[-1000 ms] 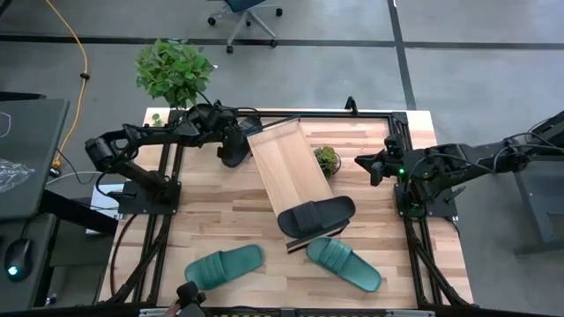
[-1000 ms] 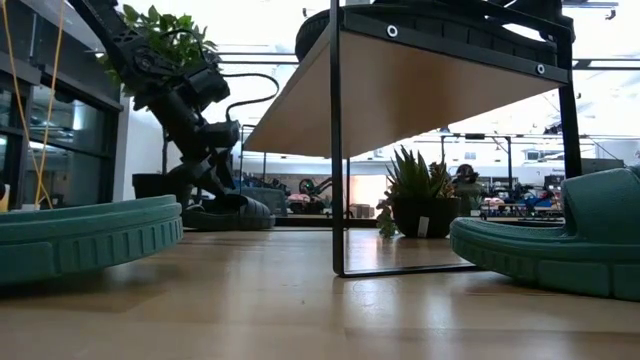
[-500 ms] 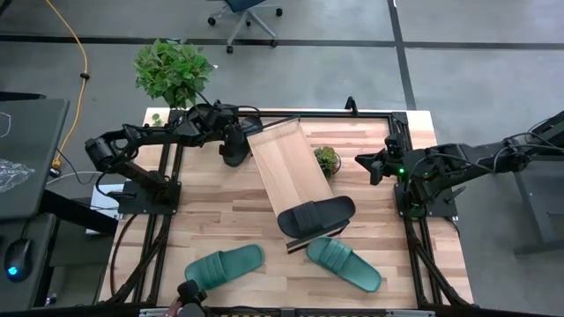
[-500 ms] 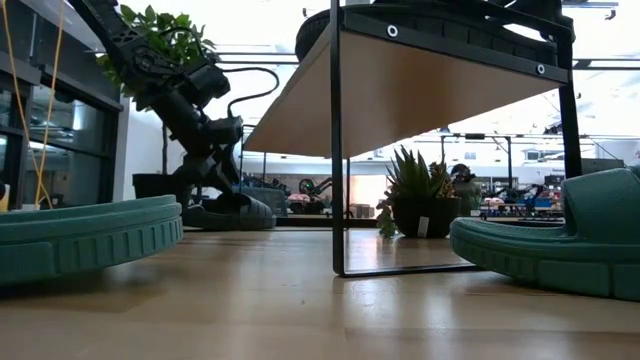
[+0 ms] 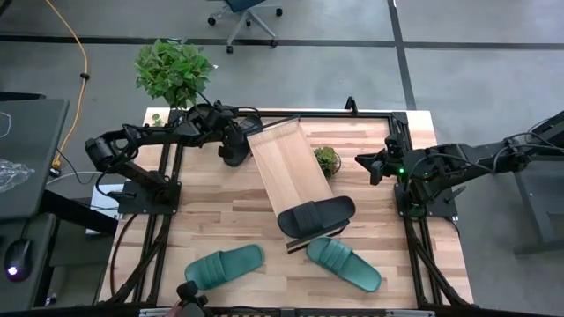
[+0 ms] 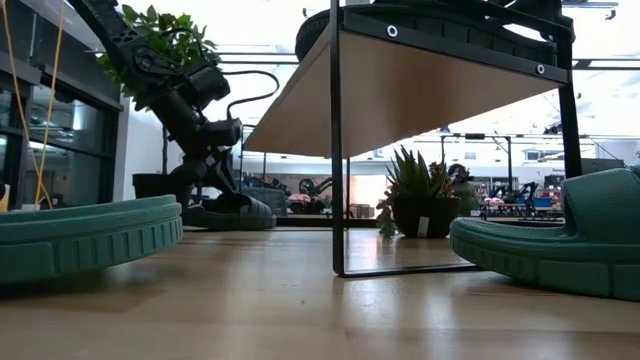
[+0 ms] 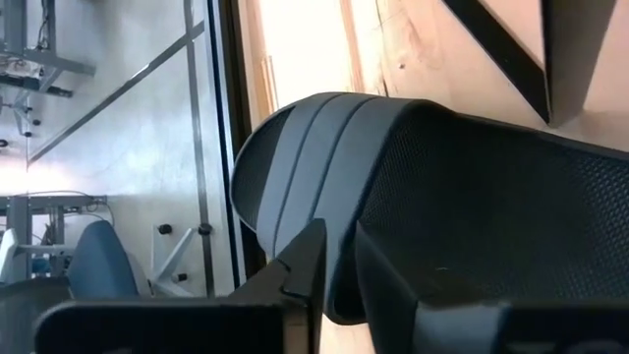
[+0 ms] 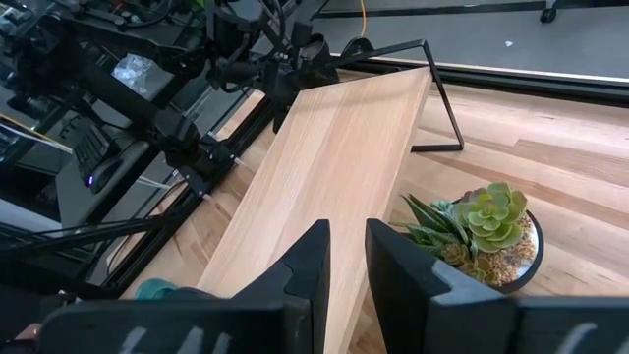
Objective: Pick and place slides into the shelf
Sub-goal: Put the black slipper on the shelf
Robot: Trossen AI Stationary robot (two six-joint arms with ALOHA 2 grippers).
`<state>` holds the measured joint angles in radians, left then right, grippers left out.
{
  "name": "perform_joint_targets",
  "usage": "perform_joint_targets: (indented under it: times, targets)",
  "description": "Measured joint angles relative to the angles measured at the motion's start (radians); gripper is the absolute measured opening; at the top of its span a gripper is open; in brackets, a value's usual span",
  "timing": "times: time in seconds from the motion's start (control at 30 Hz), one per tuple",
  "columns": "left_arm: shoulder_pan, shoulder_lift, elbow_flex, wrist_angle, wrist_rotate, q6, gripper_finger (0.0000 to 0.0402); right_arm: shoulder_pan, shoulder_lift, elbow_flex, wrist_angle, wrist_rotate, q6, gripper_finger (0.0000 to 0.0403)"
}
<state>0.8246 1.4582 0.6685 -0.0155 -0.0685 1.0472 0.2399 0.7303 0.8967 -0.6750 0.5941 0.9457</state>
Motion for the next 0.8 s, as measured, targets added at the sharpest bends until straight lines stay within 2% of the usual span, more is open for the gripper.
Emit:
perform_joint_targets:
  times: [0.27,0.57,0.8]
  targets:
    - [0.000,0.000,0.000,-0.012,0.001,-0.008,0.0004,0.000,0.000,0.000,0.006,-0.001,0.000,0.0060]
    - [0.000,0.000,0.000,-0.018,0.000,-0.025,0.0001,0.000,0.000,0.000,0.006,-0.004,0.000,0.0060]
    - [0.000,-0.001,0.000,-0.095,-0.023,-0.042,0.0001,0.000,0.000,0.000,0.006,-0.008,-0.001,0.0060]
